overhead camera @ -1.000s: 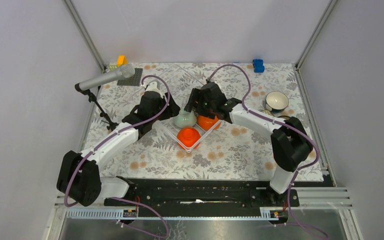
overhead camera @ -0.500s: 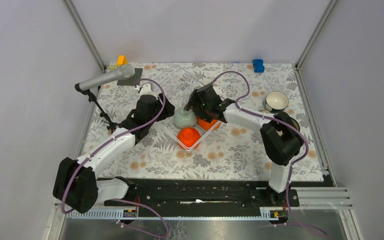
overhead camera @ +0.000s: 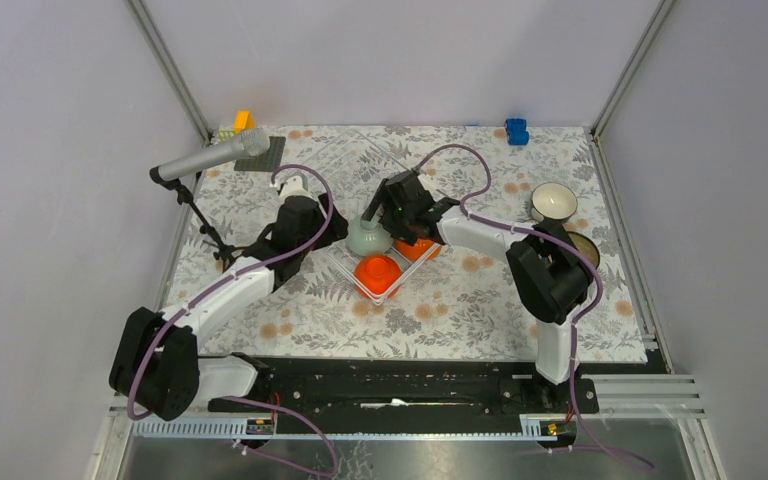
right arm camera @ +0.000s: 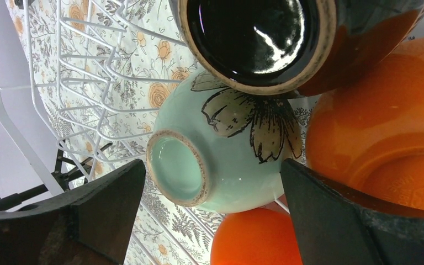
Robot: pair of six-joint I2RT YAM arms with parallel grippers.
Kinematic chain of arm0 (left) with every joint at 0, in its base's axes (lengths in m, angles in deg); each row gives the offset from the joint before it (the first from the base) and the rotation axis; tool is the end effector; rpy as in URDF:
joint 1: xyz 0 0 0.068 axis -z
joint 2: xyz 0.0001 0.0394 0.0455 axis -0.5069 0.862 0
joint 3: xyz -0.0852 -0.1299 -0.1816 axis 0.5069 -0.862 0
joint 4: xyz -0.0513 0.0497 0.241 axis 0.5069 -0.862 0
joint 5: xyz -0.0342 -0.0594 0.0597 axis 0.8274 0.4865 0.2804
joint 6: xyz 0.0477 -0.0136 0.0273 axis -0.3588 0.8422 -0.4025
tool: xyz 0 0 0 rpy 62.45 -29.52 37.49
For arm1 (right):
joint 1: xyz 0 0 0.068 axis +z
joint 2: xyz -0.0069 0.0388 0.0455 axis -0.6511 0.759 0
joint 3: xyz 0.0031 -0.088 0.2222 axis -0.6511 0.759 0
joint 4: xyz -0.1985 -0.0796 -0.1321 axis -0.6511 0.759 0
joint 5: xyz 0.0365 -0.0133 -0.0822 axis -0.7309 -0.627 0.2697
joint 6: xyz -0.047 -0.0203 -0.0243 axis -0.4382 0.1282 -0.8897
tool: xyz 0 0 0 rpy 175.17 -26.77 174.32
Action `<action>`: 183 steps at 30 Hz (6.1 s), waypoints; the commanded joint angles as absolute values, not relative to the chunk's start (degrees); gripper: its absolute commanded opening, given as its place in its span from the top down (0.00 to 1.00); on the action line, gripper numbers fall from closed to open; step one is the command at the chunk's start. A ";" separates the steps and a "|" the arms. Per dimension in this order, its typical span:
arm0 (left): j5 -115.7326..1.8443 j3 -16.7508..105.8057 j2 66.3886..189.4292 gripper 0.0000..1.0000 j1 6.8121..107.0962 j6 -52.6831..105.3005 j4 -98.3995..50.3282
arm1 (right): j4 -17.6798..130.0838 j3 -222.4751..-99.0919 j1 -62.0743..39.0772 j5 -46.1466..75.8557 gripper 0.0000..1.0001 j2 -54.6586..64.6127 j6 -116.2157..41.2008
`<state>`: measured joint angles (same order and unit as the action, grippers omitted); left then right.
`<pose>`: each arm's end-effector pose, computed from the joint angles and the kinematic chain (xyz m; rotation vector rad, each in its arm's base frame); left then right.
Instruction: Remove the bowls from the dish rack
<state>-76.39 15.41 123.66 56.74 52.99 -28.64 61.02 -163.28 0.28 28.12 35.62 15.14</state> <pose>0.2527 -0.1161 0.2152 -0.3400 2.1020 -0.4715 0.3208 0.2730 0.1751 0.4391 2.3419 0.7977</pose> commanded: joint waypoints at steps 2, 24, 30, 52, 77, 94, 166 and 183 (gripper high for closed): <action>-75.83 16.63 125.12 0.30 56.56 53.22 -27.54 | 62.54 -162.19 -0.01 31.82 0.00 40.18 18.16; -71.44 18.36 126.12 0.30 56.56 54.55 -26.46 | 60.91 -162.66 -0.26 33.30 0.25 27.59 -2.93; -69.75 18.37 126.57 0.30 56.56 55.72 -26.36 | 63.63 -166.61 -0.63 28.94 0.42 31.64 -7.53; -65.47 18.57 130.87 0.09 56.55 59.99 -22.66 | 56.62 -159.17 -7.95 13.04 0.96 36.25 -4.32; -70.43 25.21 139.94 0.01 57.43 87.08 -33.63 | 56.57 -160.88 -9.69 10.60 0.97 37.94 -5.64; -72.93 29.49 144.99 0.01 58.81 90.49 -38.11 | 57.36 -161.95 -11.41 10.84 1.00 39.41 -5.34; -71.63 23.93 137.89 0.01 59.02 87.72 -34.85 | 67.39 -176.29 -10.96 4.48 0.91 47.87 -12.31; -74.62 27.51 141.98 0.01 59.02 92.34 -42.82 | 67.72 -176.65 -11.42 5.57 0.91 49.08 -12.00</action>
